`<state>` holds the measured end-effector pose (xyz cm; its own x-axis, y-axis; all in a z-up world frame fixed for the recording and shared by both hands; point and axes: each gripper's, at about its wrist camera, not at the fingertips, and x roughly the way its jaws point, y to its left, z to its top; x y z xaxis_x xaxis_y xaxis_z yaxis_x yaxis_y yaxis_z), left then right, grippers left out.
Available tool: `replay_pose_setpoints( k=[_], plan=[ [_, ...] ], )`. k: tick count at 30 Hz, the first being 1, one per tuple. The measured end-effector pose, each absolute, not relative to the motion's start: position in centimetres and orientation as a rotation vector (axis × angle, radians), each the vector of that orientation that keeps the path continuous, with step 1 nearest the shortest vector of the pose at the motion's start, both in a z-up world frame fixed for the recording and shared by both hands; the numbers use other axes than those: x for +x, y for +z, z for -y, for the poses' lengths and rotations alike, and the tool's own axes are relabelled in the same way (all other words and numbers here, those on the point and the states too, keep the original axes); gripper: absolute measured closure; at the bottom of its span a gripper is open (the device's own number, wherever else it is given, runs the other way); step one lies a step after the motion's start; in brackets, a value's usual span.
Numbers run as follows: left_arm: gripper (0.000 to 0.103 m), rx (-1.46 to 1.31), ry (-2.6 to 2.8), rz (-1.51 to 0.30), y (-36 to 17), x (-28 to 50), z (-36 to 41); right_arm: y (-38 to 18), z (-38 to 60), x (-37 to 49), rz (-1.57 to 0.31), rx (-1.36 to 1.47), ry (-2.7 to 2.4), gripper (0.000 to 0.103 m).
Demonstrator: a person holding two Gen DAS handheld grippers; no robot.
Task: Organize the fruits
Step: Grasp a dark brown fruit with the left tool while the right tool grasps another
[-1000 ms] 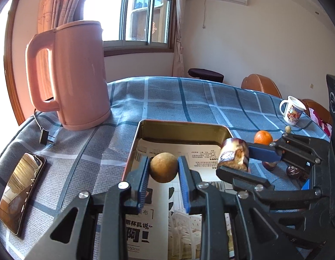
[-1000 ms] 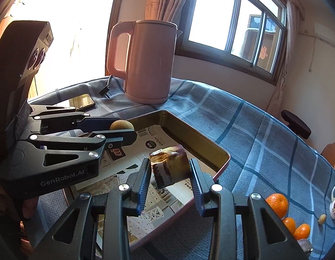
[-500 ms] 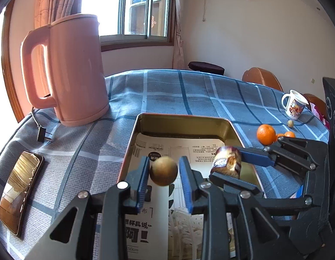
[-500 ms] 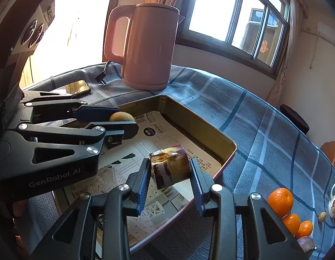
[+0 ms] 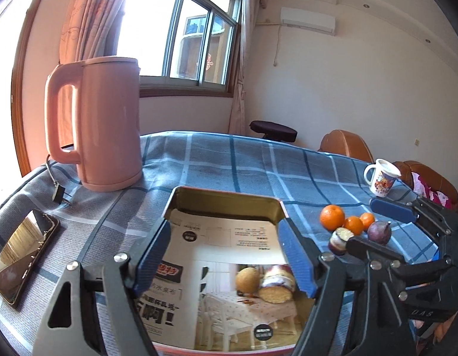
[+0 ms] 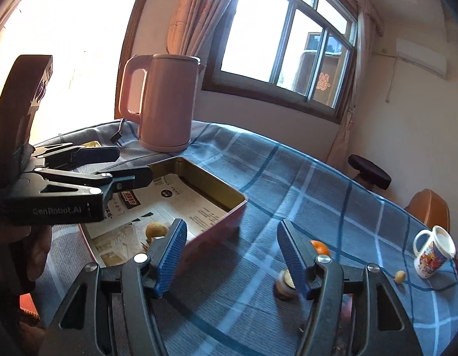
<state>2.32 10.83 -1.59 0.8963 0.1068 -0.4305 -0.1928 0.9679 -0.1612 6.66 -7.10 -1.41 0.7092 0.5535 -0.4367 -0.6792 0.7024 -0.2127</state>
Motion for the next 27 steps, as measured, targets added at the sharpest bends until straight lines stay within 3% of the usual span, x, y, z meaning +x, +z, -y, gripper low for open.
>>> replay_pose_setpoints(
  k=[4,14,27],
  plan=[
    [0.014,-0.180,0.092,-0.419,-1.1,2.7,-7.7,-1.5,12.7,6.6,-0.363,-0.326,0.580,0.036],
    [0.014,-0.100,-0.074,-0.505,-1.7,6.1,-0.4,-4.2,20.5,9.7,-0.519,-0.195,0.417,0.036],
    [0.014,-0.044,-0.172,-0.656,-4.1,10.1,3.8,-7.4,19.7,11.6,-0.708,-0.191,0.499,0.036]
  ],
)
